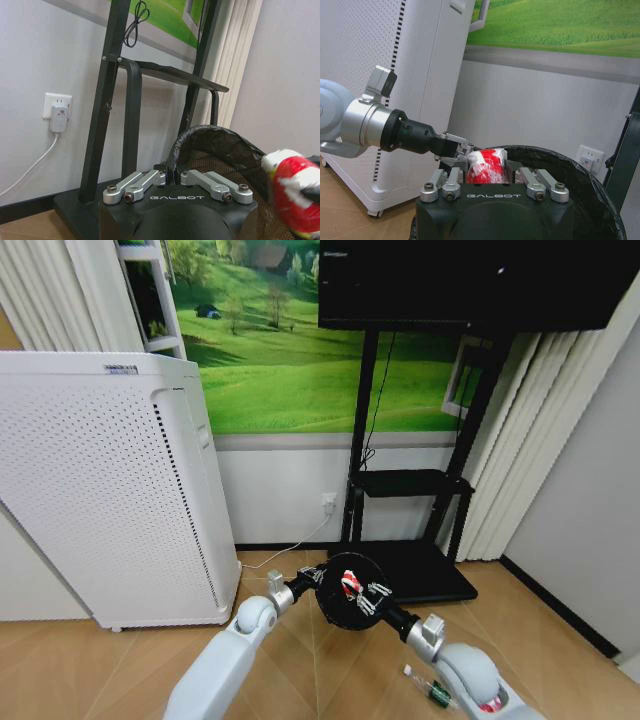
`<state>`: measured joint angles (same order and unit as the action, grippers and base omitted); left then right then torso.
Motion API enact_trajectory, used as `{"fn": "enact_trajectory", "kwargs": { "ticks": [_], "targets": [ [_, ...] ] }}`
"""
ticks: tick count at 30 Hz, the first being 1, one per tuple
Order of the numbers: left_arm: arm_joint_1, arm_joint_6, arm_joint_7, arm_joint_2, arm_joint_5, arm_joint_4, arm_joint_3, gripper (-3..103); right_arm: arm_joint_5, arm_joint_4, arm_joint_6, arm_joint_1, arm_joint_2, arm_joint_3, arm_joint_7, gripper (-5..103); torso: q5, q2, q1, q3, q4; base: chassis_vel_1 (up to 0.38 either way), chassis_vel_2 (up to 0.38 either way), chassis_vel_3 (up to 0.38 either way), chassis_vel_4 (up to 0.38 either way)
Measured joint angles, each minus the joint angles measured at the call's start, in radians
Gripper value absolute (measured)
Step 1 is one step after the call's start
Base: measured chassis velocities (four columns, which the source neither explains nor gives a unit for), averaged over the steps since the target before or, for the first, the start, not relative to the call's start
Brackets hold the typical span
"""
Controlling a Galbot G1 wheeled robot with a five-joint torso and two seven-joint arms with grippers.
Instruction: Pick up the trash bin and place the garbage on the floor into it.
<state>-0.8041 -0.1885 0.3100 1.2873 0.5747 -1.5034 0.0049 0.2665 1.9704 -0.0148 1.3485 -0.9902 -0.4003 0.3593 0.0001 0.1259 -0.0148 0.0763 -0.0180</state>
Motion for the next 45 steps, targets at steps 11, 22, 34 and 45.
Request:
{"fn": "enact_trajectory", "kwargs": {
  "ticks": [11,22,34,45],
  "targets": [
    [0.001,-0.001,0.006,-0.004,-0.003,0.002,-0.006,7,-0.004,-0.048,-0.015,-0.032,-0.053,-0.003,-0.096,84,0.0,0.0,0.0,0.0,0.0,0.0,0.0,0.0,0.0],
    [-0.021,-0.004,0.012,-0.006,-0.015,-0.009,-0.037,7,0.084,-0.042,-0.068,-0.022,-0.102,-0.123,-0.125,100,-0.0001,0.0,0.0,0.0,-0.0002,0.0,0.0,0.0,0.0],
    [-0.031,-0.01,0.007,-0.018,-0.024,-0.02,-0.052,7,0.111,-0.07,-0.093,-0.068,-0.111,-0.107,-0.1,100,-0.0002,0.0,0.0,0.0,0.0002,-0.01,-0.015,0.015,0.012],
    [-0.01,-0.013,0.007,-0.001,-0.024,-0.004,-0.046,7,0.119,-0.086,-0.076,-0.087,-0.102,-0.102,-0.092,100,-0.0001,0.0,0.0,0.0,-0.0002,-0.099,-0.131,0.099,0.121]
  ]
}}
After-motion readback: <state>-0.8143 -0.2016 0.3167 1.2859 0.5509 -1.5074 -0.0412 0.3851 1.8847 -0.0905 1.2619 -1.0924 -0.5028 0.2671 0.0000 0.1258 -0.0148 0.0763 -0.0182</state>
